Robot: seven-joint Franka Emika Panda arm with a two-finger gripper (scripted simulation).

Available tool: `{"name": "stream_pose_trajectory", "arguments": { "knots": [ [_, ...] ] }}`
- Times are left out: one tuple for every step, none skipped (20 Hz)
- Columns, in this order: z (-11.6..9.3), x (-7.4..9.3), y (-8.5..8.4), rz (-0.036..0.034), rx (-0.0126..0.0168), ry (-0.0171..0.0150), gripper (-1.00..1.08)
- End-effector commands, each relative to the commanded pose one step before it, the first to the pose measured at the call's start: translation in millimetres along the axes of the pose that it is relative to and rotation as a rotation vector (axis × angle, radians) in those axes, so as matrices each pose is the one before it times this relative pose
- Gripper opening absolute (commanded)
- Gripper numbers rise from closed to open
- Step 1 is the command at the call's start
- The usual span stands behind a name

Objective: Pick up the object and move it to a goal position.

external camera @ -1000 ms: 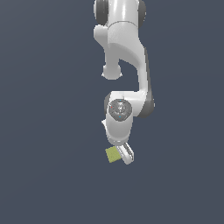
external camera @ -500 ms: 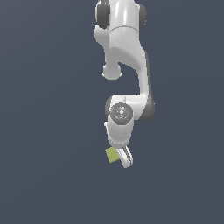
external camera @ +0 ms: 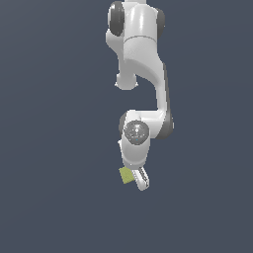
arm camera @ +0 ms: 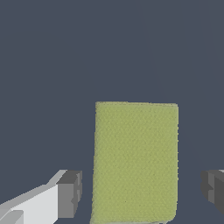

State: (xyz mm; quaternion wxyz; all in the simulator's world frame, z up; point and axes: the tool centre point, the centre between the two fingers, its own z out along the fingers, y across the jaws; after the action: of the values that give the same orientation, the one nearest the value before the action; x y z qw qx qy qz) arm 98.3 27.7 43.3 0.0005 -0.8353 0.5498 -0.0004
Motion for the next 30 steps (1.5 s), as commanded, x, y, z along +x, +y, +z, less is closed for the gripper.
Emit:
{"name": "stream_pose_trajectory", "arguments": {
  "knots": [
    [14.52,-0.17,1.03,0.00158,-0.00141,-0.00051,1.00],
    [5.42,-0.09,0.15,0.00049,0.00005,-0.00001,1.00],
    [4.55,-0.01,0.12,0.00049,0.00005,0.00000,1.00],
    [3.67,0.08,0.07,0.00049,0.00005,0.00001,1.00],
    [2.83,-0.14,-0.12,0.00000,0.00000,0.00000,1.00],
    [1.96,-0.04,-0.19,0.00000,0.00000,0.00000,1.00],
    [1.09,0.07,-0.27,0.00000,0.00000,0.00000,1.00],
    [0.21,0.18,-0.36,0.00000,0.00000,0.00000,1.00],
    [-0.47,0.23,-0.36,0.00000,0.00000,0.00000,1.00],
    [-0.28,0.09,-0.13,0.00000,0.00000,0.00000,1.00],
    [0.00,0.00,0.00,0.00000,0.00000,0.00000,-1.00],
    [0.00,0.00,0.00,0.00000,0.00000,0.00000,-1.00],
    [0.00,0.00,0.00,0.00000,0.00000,0.00000,-1.00],
    [0.00,0.00,0.00,0.00000,0.00000,0.00000,-1.00],
    [0.00,0.00,0.00,0.00000,0.00000,0.00000,-1.00],
    [0.00,0.00,0.00,0.00000,0.00000,0.00000,-1.00],
    [0.00,0.00,0.00,0.00000,0.00000,0.00000,-1.00],
    [0.00,0.00,0.00,0.00000,0.00000,0.00000,-1.00],
    [0.00,0.00,0.00,0.00000,0.00000,0.00000,-1.00],
    [0.00,0.00,0.00,0.00000,0.00000,0.00000,-1.00],
    [0.10,-0.32,0.20,-0.00020,-0.00066,-0.00009,-1.00],
    [-0.25,-0.21,-0.04,0.00000,0.00000,0.00000,-1.00],
    [-0.75,-0.62,-0.11,0.00000,0.00000,0.00000,-1.00],
    [-1.26,-1.04,-0.18,0.00000,0.00000,0.00000,-1.00],
    [-1.78,-1.46,-0.26,0.00000,0.00000,0.00000,-1.00],
    [-2.30,-1.89,-0.33,0.00000,0.00000,0.00000,-1.00],
    [-2.83,-2.33,-0.41,0.00000,0.00000,0.00000,-1.00],
    [-3.38,-2.78,-0.49,0.00000,0.00000,0.00000,-1.00],
    [-3.95,-3.25,-0.57,0.00000,0.00000,0.00000,-1.00],
    [-4.54,-3.73,-0.66,0.00000,0.00000,0.00000,-1.00]
  ]
}}
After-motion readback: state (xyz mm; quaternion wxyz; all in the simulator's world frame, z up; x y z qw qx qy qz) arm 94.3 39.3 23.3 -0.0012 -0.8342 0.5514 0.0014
